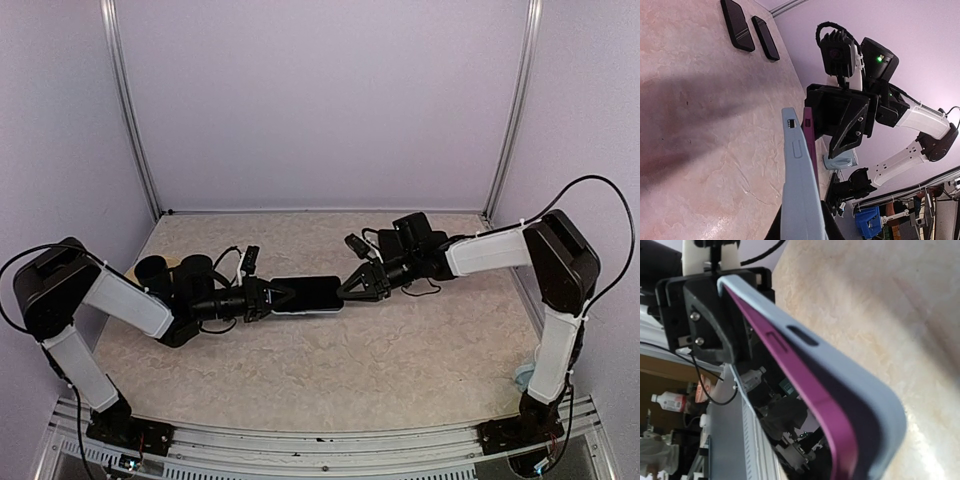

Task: Put the phone into the phone case
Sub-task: Press the phone onto the phone case.

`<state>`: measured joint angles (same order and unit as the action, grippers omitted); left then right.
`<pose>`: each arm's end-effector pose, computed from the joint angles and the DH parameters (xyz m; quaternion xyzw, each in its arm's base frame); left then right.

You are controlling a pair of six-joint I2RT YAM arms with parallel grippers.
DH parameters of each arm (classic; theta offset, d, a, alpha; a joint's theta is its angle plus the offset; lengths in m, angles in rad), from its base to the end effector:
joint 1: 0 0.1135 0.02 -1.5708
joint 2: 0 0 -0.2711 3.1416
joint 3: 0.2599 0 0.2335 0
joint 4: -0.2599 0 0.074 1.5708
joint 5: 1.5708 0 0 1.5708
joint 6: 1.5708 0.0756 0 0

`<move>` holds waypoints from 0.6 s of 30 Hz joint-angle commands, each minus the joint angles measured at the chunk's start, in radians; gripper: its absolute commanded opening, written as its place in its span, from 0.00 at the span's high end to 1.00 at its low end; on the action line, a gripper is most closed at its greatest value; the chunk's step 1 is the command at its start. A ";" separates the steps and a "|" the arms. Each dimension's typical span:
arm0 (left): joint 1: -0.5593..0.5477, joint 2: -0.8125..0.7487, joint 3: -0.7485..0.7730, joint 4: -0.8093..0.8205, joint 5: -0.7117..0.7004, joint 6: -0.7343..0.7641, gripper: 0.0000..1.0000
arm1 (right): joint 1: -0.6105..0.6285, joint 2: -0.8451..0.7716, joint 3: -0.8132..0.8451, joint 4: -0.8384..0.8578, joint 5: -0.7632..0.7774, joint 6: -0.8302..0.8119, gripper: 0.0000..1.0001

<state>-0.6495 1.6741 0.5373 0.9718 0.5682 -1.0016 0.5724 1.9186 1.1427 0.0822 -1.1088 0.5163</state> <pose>0.2407 -0.2339 0.1810 0.0501 0.7528 -0.6011 0.2636 0.2982 0.2726 0.1843 -0.2450 0.7632 0.5947 0.0620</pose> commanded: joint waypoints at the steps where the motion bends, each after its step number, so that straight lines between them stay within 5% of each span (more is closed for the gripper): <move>1: 0.010 -0.044 -0.007 0.039 -0.011 0.032 1.00 | -0.024 -0.086 0.013 -0.074 0.004 -0.076 0.66; 18: 0.010 -0.089 -0.005 0.138 0.097 0.079 1.00 | -0.066 -0.181 -0.003 -0.207 -0.092 -0.268 0.57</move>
<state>-0.6460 1.6276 0.5205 0.9649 0.5915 -0.9482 0.5137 1.7649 1.1435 -0.1074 -1.1564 0.3012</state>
